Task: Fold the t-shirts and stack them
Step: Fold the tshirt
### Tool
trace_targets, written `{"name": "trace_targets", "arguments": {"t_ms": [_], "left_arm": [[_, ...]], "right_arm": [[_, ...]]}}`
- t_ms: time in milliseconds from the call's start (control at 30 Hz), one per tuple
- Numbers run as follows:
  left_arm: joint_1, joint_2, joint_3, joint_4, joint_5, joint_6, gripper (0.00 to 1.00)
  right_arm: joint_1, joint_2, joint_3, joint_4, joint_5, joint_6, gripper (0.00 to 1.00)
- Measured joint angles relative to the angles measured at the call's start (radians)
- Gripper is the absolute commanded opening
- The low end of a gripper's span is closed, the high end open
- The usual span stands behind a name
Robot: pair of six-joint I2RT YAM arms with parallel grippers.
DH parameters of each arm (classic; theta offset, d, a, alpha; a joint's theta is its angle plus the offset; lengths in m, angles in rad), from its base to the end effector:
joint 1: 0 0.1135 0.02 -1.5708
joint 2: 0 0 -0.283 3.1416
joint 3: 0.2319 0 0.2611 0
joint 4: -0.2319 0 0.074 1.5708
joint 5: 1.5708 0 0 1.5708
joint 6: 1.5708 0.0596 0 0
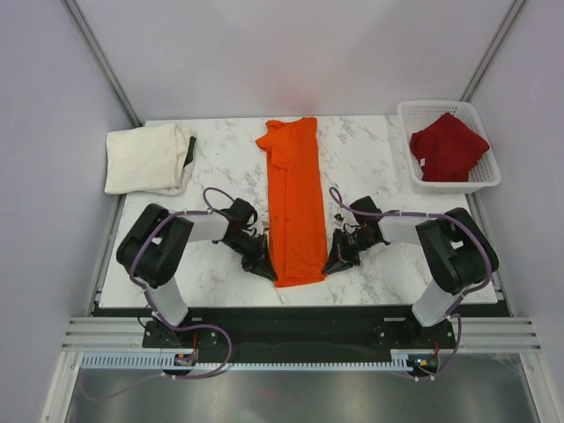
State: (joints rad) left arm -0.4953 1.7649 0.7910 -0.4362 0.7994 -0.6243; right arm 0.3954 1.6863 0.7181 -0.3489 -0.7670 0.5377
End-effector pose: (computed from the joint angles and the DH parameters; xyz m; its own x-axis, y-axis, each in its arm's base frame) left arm 0.2309 -0.1733 0.1007 -0.9573 0.0540 0.2838 -0.1569 0.7277 -0.6677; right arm 0.2382 0.1443 0.1061 -0.9916 -0.0143 0.1285 0.0813 0.7040 0.7055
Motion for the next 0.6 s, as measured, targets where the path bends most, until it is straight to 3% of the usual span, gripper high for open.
{"name": "trace_targets", "arguments": {"t_ms": [600], "left_arm": [[0.137, -0.131, 0.235, -0.139, -0.082, 0.170, 0.02]], "right_arm": [[-0.042, -0.190, 0.121, -0.038, -0.020, -0.061, 0.00]]}}
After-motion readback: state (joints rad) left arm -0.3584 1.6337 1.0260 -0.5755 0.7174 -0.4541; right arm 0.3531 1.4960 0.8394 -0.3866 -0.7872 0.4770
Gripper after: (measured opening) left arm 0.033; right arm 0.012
